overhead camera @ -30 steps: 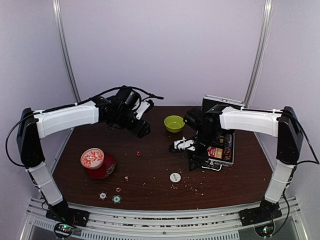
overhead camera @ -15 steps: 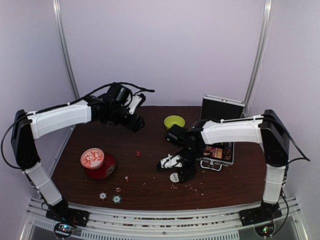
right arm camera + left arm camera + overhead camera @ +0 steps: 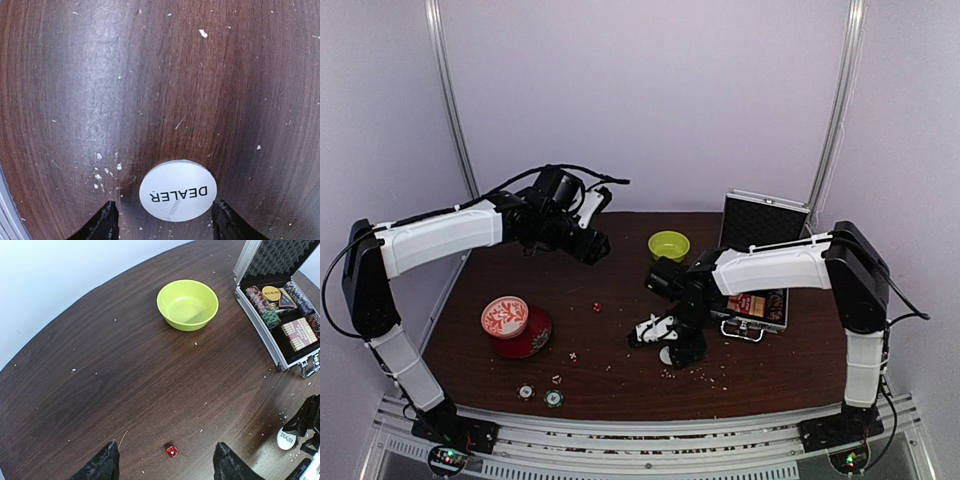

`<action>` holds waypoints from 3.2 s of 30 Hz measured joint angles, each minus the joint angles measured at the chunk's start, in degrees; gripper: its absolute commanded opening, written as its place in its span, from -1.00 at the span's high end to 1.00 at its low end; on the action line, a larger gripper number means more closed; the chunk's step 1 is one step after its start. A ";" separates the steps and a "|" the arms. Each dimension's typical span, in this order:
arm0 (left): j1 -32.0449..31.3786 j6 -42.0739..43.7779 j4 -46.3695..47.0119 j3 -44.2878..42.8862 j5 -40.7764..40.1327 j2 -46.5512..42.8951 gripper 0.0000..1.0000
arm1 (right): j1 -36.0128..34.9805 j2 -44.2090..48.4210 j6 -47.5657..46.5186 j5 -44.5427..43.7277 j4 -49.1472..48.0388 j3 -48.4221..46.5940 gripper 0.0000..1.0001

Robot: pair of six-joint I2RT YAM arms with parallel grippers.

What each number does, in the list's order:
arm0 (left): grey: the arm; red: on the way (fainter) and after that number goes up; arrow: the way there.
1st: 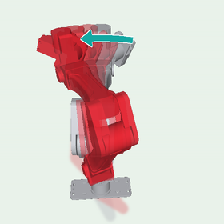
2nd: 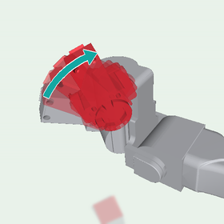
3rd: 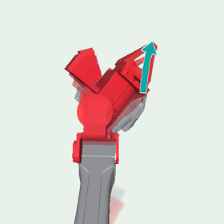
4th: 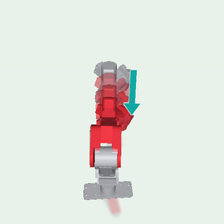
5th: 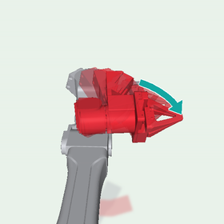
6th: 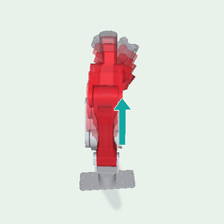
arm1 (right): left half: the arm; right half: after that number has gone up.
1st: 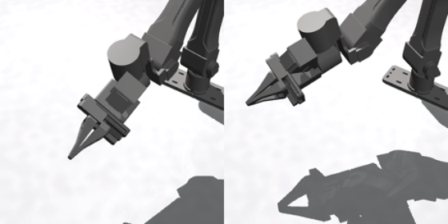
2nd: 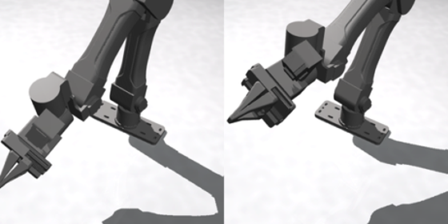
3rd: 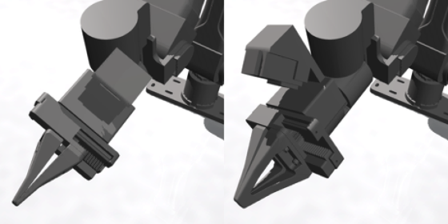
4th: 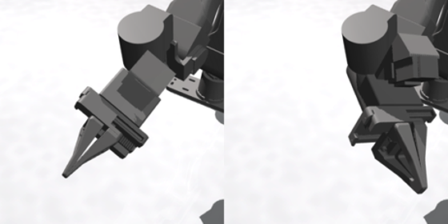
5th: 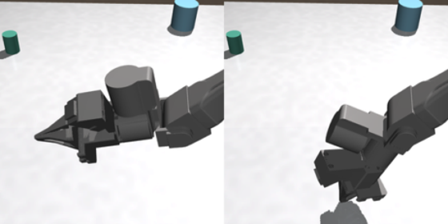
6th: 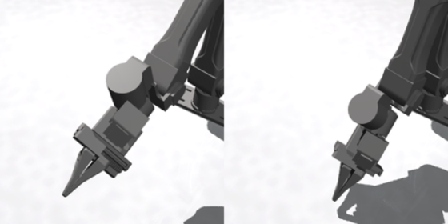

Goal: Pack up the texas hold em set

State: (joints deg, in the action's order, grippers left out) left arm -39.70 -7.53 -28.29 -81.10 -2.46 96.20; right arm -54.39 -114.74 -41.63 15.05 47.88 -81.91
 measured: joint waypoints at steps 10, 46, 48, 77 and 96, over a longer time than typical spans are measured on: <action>0.00 -0.02 0.00 0.00 0.20 0.02 -0.31 | 0.00 -2.08 1.01 -0.59 -0.94 -1.11 -0.19; 0.00 0.02 -0.13 0.00 0.37 0.90 -0.31 | 8.83 9.53 3.34 0.52 2.45 0.07 -0.04; 0.00 0.02 -0.20 0.00 0.37 0.98 -0.31 | 9.90 9.53 4.11 0.50 2.32 0.09 -0.21; 0.00 0.00 -0.24 0.00 -1.27 0.98 -0.31 | 15.32 -13.92 17.64 -0.28 1.01 -20.94 -0.41; 0.00 0.02 -0.26 0.00 -1.20 0.98 -0.31 | 15.89 -16.55 18.08 0.46 0.68 -23.71 -0.12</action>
State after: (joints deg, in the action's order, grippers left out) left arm -39.70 -7.51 -28.56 -81.10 -3.66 97.19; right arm -38.50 -131.28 -23.55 15.51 48.56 -105.62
